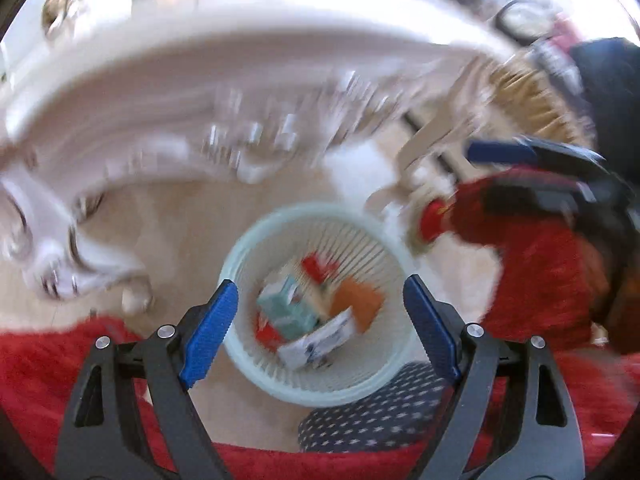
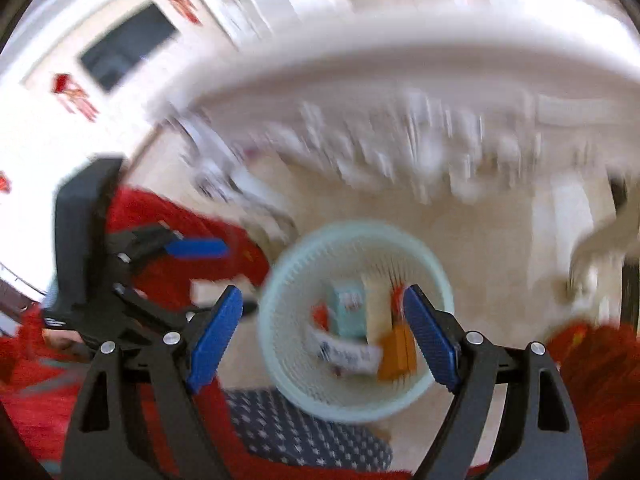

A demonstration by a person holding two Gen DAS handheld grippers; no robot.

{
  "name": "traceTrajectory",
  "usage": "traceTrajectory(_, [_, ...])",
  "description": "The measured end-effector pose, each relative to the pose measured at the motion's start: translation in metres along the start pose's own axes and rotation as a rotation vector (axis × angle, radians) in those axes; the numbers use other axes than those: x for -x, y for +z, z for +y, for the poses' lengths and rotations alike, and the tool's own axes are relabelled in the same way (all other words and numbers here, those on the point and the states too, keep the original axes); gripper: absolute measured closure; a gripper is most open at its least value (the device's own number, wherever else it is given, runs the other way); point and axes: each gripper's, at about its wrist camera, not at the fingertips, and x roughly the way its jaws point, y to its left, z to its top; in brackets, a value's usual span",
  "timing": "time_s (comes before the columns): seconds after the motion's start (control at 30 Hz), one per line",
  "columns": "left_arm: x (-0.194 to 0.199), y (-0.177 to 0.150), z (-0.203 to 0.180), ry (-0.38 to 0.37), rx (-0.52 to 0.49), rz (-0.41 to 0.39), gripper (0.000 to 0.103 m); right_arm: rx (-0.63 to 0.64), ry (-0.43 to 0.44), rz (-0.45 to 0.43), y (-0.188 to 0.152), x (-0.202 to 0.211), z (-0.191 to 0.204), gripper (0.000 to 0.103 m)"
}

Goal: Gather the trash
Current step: 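Move both tools back to the table toward the yellow-green box and pink box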

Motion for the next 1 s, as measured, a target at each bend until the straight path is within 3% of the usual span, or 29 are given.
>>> traceTrajectory(0.07, [0.036,0.025,0.002,-0.028,-0.034,-0.096,0.020,0.058,-0.024,-0.111,0.032,0.030,-0.002,0.024])
traceTrajectory(0.17, [0.070,0.064,0.013,0.011,-0.089,-0.217,0.020,0.140,-0.121,-0.260,0.083,0.058,-0.015,0.023])
traceTrajectory(0.27, [0.082,0.114,0.037,0.146,-0.125,-0.293,0.020,0.222,-0.237,-0.347,0.139,0.058,-0.038,0.018])
traceTrajectory(0.37, [0.073,0.173,0.068,0.255,-0.169,-0.303,0.020,0.269,-0.279,-0.344,0.186,0.038,-0.062,0.018])
traceTrajectory(0.5, [0.050,0.253,0.111,0.330,-0.228,-0.275,0.020,0.320,-0.318,-0.268,0.254,-0.008,-0.099,0.018])
traceTrajectory(0.73, [0.017,0.368,0.186,0.269,-0.204,-0.306,0.020,0.347,-0.316,-0.187,0.326,-0.066,-0.138,0.018])
traceTrajectory(0.9, [-0.021,0.412,0.209,0.249,-0.253,-0.245,0.020,0.374,-0.259,-0.142,0.355,-0.101,-0.151,0.018])
traceTrajectory(1.0, [-0.044,0.435,0.216,0.261,-0.336,-0.210,0.020,0.363,-0.206,-0.093,0.364,-0.112,-0.156,0.018])
